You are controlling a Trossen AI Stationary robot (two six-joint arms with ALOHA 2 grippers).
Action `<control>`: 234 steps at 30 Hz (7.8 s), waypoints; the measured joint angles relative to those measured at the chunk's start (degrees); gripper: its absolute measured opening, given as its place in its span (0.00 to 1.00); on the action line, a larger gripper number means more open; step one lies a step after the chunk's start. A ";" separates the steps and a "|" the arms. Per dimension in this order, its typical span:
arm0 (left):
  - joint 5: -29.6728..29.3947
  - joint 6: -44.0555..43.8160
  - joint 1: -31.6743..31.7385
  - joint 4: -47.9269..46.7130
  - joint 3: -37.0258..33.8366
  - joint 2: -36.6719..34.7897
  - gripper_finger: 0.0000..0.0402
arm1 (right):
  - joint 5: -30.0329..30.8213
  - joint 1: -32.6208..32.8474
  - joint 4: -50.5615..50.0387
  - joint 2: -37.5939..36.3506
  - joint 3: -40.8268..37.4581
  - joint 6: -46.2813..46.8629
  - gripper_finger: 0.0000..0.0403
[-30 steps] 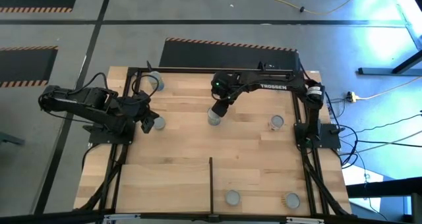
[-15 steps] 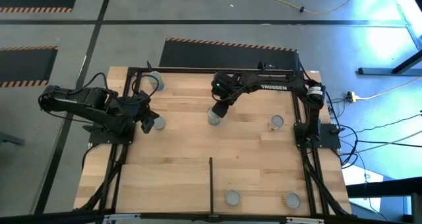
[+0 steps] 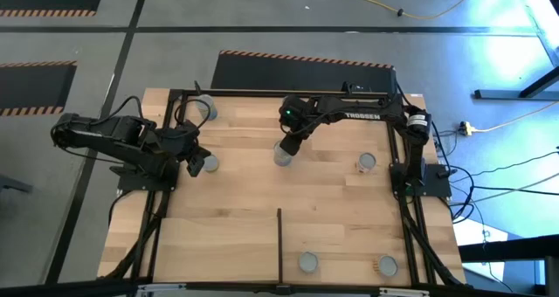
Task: Pick and place cans onto a shelf
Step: Put the canned cherries on the shelf
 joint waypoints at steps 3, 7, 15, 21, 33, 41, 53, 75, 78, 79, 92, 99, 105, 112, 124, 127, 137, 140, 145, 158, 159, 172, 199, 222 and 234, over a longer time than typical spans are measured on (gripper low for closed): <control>0.00 0.00 0.02 0.00 0.00 0.00 0.00 | 0.01 0.00 0.03 0.00 0.00 -0.30 0.03; 0.00 0.00 0.02 0.00 0.00 0.00 0.00 | 1.56 0.00 0.05 0.00 0.02 -0.32 0.02; 0.00 0.00 0.02 0.00 0.00 0.00 0.00 | 2.69 0.07 0.03 0.00 0.04 -0.59 0.01; 0.01 0.02 -0.05 0.00 0.00 0.02 0.00 | 2.61 0.44 -1.61 0.54 2.56 -1.26 0.00; 3.04 3.39 -0.03 0.04 0.00 0.02 0.00 | 6.86 1.77 -10.79 0.44 13.89 -1.45 0.00; 3.03 3.44 -0.03 0.00 0.00 -0.35 0.00 | 6.83 3.34 -16.16 0.24 21.92 -0.01 0.00; 2.58 8.56 -0.04 -0.04 -0.02 -1.14 0.00 | 7.67 11.85 -21.28 0.22 31.57 -4.23 0.00; 1.36 9.49 -0.03 -0.12 -0.02 -1.57 0.00 | 7.57 23.31 -10.51 1.28 34.88 2.55 0.00; 1.42 9.49 -0.03 -0.33 -0.02 -1.56 0.00 | 7.63 23.93 -9.50 3.14 34.88 3.03 0.00; 1.42 9.51 -0.03 -0.33 -0.02 -1.60 0.00 | 7.61 24.15 -9.54 3.80 34.84 3.03 0.00; 1.50 11.02 -0.03 -0.55 -0.02 -1.55 0.00 | 1.36 26.24 -3.46 7.86 34.84 3.05 0.00; 1.49 12.35 -0.04 -0.65 -0.02 -1.57 0.00 | 1.33 28.92 -2.44 8.52 34.84 2.99 0.00; 1.50 13.97 -0.03 -0.63 -0.02 -1.55 0.00 | 3.82 31.41 -2.09 8.55 34.84 2.75 0.00; 1.49 14.64 -0.03 -0.66 -0.01 -1.57 0.00 | 4.11 33.85 -0.90 10.34 34.84 2.80 0.00; 1.51 15.86 -0.04 -0.75 0.00 -1.57 0.00 | 0.72 34.36 1.54 14.18 34.84 4.68 0.00; 1.51 16.92 -0.05 -0.74 0.00 -1.57 0.00 | 1.20 34.29 -0.64 14.43 34.84 4.71 0.00; 1.51 17.00 -0.05 -0.74 0.00 -1.57 0.00 | 1.27 34.21 -3.62 16.04 34.84 5.94 0.00; 1.51 17.03 -0.04 -0.74 0.00 -1.57 0.00 | 2.05 34.21 -3.83 16.30 34.84 5.90 0.00; 1.51 17.03 -0.05 -0.74 0.00 -1.57 0.00 | 2.72 34.14 -4.17 16.87 34.84 5.96 0.00; 1.51 17.03 -0.03 -0.74 0.02 -1.57 0.00 | 3.31 34.12 -4.97 17.14 34.84 5.96 0.01; 1.51 17.03 -0.05 -0.74 0.02 -1.57 0.00 | 3.26 34.12 -5.12 17.14 34.84 5.98 0.01; 3.15 17.03 -0.05 -0.74 0.02 -1.57 0.00 | 3.19 34.10 -5.22 17.14 34.84 6.07 0.07; 4.51 16.55 -0.05 -0.15 0.02 -1.55 0.00 | 7.74 33.66 -7.02 16.41 41.89 -4.80 0.11; 3.87 16.94 -0.03 0.90 0.02 -1.44 0.00 | 17.31 32.33 -23.10 9.88 48.17 -5.95 0.00; 2.77 20.63 -0.03 1.81 0.02 -1.42 0.00 | 28.58 32.54 -31.86 1.13 48.24 -6.96 0.01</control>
